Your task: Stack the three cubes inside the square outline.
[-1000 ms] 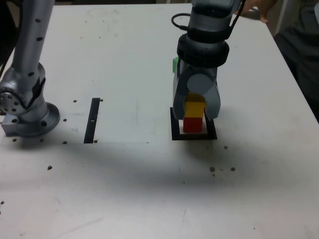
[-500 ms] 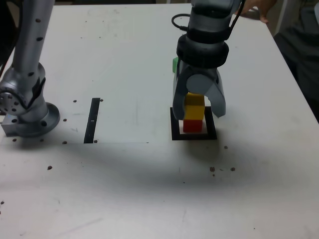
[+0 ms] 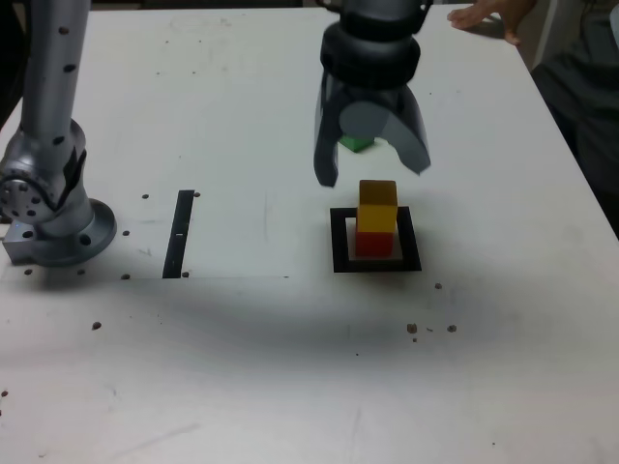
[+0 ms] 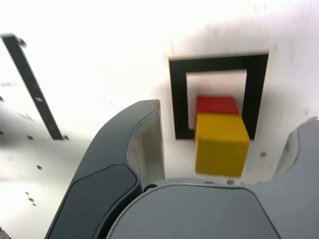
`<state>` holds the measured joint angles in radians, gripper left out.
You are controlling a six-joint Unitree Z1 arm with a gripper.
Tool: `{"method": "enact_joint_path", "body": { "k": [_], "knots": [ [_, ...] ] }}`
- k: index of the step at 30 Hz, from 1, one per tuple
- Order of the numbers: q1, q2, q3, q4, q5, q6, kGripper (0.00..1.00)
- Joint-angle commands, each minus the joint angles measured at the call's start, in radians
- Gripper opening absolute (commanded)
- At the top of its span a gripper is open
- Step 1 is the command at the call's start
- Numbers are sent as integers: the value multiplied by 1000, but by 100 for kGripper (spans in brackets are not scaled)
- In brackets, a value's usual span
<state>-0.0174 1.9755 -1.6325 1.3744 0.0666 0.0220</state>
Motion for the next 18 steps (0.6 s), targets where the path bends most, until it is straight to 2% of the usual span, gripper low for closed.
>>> {"method": "enact_joint_path", "body": {
  "k": [1,9,18],
  "knots": [
    [31,-10,-5,12,7,21,100],
    [185,3,-8,23,15,107,100],
    [342,85,-84,31,27,176,100]
  ]
}}
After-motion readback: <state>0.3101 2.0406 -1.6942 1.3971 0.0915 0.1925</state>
